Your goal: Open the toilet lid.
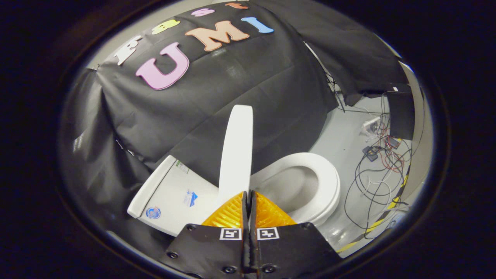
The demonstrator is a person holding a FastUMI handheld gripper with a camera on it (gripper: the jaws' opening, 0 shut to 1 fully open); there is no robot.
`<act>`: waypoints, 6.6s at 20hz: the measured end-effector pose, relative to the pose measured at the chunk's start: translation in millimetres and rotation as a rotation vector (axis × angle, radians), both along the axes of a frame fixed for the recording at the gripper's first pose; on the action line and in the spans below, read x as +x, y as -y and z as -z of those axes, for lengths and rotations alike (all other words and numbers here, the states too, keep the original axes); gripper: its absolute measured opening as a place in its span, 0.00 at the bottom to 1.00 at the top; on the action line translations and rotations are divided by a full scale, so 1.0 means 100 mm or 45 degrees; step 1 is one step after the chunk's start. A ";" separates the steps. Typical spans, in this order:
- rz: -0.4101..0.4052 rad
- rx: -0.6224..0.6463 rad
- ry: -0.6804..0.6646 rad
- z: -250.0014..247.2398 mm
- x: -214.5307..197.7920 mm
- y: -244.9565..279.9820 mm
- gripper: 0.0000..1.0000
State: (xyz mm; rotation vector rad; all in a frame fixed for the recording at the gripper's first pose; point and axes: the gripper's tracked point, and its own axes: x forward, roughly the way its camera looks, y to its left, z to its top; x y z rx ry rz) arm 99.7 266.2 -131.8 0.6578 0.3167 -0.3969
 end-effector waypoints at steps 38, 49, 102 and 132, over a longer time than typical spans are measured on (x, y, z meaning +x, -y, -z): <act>-0.307 -0.455 0.057 -0.80 0.62 -1.19 0.01; -0.365 -0.596 0.119 -0.90 0.83 -1.64 0.02; -0.632 -0.707 0.227 -0.77 0.13 -0.74 0.99; -0.305 -0.647 0.198 -0.73 -0.35 0.45 0.99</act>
